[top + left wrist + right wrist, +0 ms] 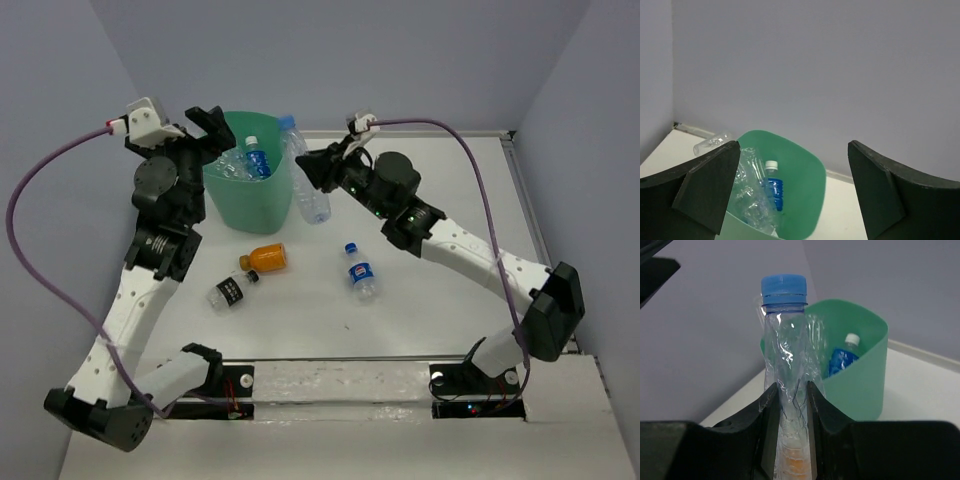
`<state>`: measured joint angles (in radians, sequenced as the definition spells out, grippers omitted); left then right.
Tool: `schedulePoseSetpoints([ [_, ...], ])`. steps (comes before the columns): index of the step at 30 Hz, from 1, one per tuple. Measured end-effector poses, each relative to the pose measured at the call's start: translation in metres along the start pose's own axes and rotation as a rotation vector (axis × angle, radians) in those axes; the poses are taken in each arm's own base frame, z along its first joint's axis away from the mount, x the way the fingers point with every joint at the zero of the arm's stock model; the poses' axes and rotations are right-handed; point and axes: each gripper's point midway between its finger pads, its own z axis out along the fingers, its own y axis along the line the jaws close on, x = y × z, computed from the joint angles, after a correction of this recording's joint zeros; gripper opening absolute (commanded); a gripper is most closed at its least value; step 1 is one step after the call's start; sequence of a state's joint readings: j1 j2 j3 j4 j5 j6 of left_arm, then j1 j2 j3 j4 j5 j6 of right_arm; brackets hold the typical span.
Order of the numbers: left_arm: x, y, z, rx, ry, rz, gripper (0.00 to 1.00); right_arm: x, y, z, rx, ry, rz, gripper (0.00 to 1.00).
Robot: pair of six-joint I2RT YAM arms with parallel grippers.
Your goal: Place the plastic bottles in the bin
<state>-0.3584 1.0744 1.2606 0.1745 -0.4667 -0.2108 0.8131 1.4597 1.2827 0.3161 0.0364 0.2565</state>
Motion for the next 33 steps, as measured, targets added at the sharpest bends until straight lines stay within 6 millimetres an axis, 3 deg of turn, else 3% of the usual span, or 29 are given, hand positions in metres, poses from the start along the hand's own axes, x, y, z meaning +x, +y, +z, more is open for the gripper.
schedulePoseSetpoints([
  [3,-0.025,0.000,-0.036,0.076,-0.028,-0.068,0.99,-0.022,0.009,0.036,-0.036,-0.086,-0.018,0.00],
  [8,-0.027,0.017,-0.080,0.112,-0.029,-0.095,0.99,-0.044,0.018,0.090,-0.079,-0.218,-0.054,0.00],
  [11,-0.009,0.031,-0.093,0.099,-0.013,-0.086,0.99,-0.051,0.021,0.131,-0.095,-0.293,-0.080,0.00],
  [14,0.016,0.042,-0.098,0.079,0.030,-0.062,0.99,-0.042,0.021,0.164,-0.103,-0.332,-0.113,0.03],
  [17,0.034,0.045,-0.097,0.072,0.074,-0.044,0.99,-0.027,0.017,0.196,-0.103,-0.363,-0.154,0.31],
  [18,0.036,0.045,-0.096,0.073,0.079,-0.042,0.99,-0.004,0.010,0.210,-0.094,-0.341,-0.175,0.49],
  [20,0.037,0.044,-0.096,0.075,0.083,-0.041,0.99,0.018,0.003,0.217,-0.084,-0.302,-0.195,0.62],
  [23,0.036,0.044,-0.096,0.076,0.081,-0.045,0.99,0.056,-0.009,0.220,-0.066,-0.223,-0.232,0.66],
  [26,0.034,0.045,-0.097,0.074,0.075,-0.048,0.99,0.070,-0.013,0.216,-0.069,-0.180,-0.259,0.67],
  [29,0.031,0.045,-0.099,0.075,0.064,-0.053,0.99,0.068,-0.009,0.201,-0.081,-0.144,-0.278,0.67],
  [33,0.032,0.046,-0.098,0.072,0.066,-0.052,0.99,0.037,0.000,0.158,-0.090,-0.131,-0.273,0.67],
])
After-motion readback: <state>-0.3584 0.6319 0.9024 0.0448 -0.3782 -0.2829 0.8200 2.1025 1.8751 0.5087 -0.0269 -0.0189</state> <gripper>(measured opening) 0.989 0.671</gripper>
